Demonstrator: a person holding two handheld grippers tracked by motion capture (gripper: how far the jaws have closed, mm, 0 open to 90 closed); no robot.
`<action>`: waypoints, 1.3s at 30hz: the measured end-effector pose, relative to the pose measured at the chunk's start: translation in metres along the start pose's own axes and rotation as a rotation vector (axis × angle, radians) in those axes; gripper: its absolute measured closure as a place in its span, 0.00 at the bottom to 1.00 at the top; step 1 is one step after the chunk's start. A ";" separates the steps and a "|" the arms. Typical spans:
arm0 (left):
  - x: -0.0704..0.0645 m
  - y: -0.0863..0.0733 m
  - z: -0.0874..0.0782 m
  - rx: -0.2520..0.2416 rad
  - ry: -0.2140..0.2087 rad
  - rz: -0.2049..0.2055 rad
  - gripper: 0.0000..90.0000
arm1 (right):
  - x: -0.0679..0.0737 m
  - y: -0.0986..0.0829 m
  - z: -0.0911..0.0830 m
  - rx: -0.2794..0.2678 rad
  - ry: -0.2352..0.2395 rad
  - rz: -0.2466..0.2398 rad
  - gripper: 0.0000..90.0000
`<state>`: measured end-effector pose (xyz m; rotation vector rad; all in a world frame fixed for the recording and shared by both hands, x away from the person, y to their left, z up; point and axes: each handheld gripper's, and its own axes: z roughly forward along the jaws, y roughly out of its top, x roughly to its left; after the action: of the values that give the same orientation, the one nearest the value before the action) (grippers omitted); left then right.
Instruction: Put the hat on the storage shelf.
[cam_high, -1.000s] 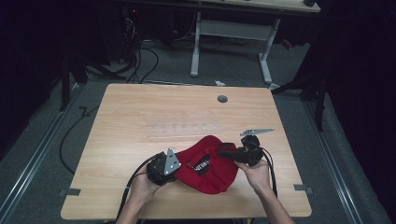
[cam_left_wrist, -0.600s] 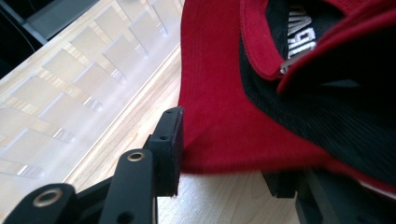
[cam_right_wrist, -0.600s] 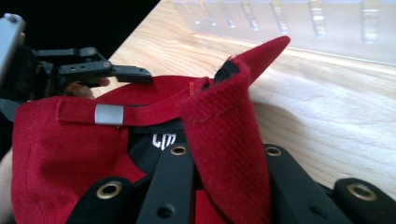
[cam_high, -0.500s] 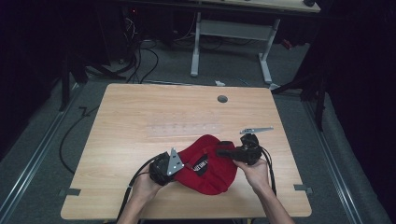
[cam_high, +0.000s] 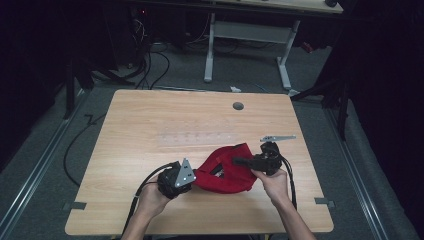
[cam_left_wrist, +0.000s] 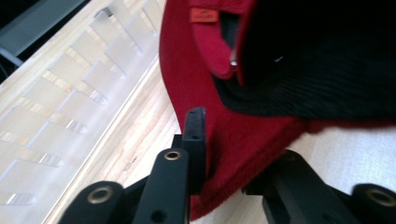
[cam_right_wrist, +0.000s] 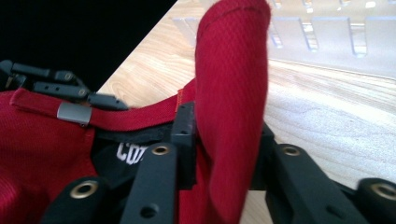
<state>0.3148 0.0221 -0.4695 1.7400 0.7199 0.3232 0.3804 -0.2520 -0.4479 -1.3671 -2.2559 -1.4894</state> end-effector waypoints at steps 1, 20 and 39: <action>0.000 -0.001 0.000 0.004 0.001 0.002 0.89 | -0.002 0.001 0.000 -0.016 0.000 0.011 0.74; 0.003 0.000 -0.012 0.017 -0.035 -0.026 0.95 | -0.010 0.004 -0.020 -0.207 -0.099 0.020 0.47; 0.022 0.014 -0.033 -0.099 -0.015 -0.162 0.95 | -0.034 -0.019 -0.018 -0.166 -0.282 -0.004 0.46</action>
<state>0.3176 0.0595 -0.4503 1.5784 0.8151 0.2308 0.3802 -0.2895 -0.4697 -1.7193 -2.3363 -1.6070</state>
